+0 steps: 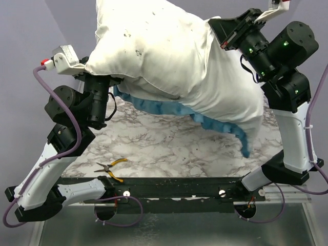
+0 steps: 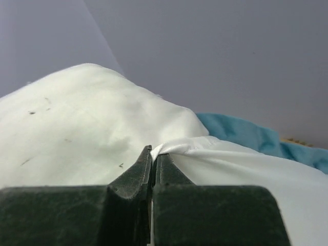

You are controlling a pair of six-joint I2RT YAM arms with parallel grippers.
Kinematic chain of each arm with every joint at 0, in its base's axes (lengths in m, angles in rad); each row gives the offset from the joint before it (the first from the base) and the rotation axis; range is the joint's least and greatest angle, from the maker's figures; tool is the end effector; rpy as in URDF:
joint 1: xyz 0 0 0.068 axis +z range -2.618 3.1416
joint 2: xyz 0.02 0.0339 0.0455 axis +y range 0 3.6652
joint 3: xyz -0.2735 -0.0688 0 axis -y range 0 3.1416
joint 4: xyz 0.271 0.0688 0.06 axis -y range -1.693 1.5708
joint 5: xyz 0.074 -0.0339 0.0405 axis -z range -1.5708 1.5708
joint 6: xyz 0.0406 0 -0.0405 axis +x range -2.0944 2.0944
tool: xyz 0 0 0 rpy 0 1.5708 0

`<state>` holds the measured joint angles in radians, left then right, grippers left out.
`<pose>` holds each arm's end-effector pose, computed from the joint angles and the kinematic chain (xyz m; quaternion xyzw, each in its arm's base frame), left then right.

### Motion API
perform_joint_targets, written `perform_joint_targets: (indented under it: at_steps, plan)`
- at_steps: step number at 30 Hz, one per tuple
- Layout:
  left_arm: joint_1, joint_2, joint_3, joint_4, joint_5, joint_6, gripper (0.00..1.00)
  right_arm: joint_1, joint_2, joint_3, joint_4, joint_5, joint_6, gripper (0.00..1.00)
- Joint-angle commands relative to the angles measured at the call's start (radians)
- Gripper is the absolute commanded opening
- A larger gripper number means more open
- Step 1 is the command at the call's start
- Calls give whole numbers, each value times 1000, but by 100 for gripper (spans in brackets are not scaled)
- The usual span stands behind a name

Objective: Put the pillow into the pillowcase
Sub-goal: Stuff the pillow into the pillowcase.

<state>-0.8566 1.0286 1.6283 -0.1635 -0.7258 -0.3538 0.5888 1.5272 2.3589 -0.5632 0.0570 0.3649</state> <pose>0.1273 -0.1058 0.5944 -0.1650 0.5610 -0.2917 0.7569 0.2148 0.1406 0.6578 -0.0452 0.6046 0.3496 0.7143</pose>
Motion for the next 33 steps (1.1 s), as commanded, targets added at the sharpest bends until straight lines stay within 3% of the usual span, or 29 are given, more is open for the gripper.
perform_joint_targets:
  at_steps: [1, 5, 8, 10, 14, 17, 20, 25, 30, 33]
  plan:
    - [0, 43, 42, -55, 52, 40, 0, 5, 38, 35, 286, -291, 117, 0]
    - [-1, 140, 83, -193, 155, 45, 0, -13, 138, 164, 278, -444, 215, 0]
    - [2, 160, 48, -306, 114, 46, 0, -66, 69, 72, 294, -351, 253, 0]
    - [2, 141, -11, -352, 81, 38, 0, -132, 38, 20, 216, -273, 279, 0]
    - [6, 68, -125, -417, -19, 7, 0, -255, 35, 10, 87, -285, 329, 0]
    - [8, 24, -166, -489, -80, 5, 0, -278, -6, -53, 101, -267, 314, 0]
    - [8, -37, -261, -495, -16, 16, 0, -288, -59, -145, 169, -271, 308, 0]
    - [8, -79, -399, -493, 183, -25, 0, -290, -39, -211, 362, -562, 387, 0]
    - [7, -87, -419, -490, 478, 13, 0, -290, -32, -313, 605, -923, 496, 0]
    - [7, -135, -446, -489, 499, 10, 0, -291, -45, -357, 663, -1091, 496, 0]
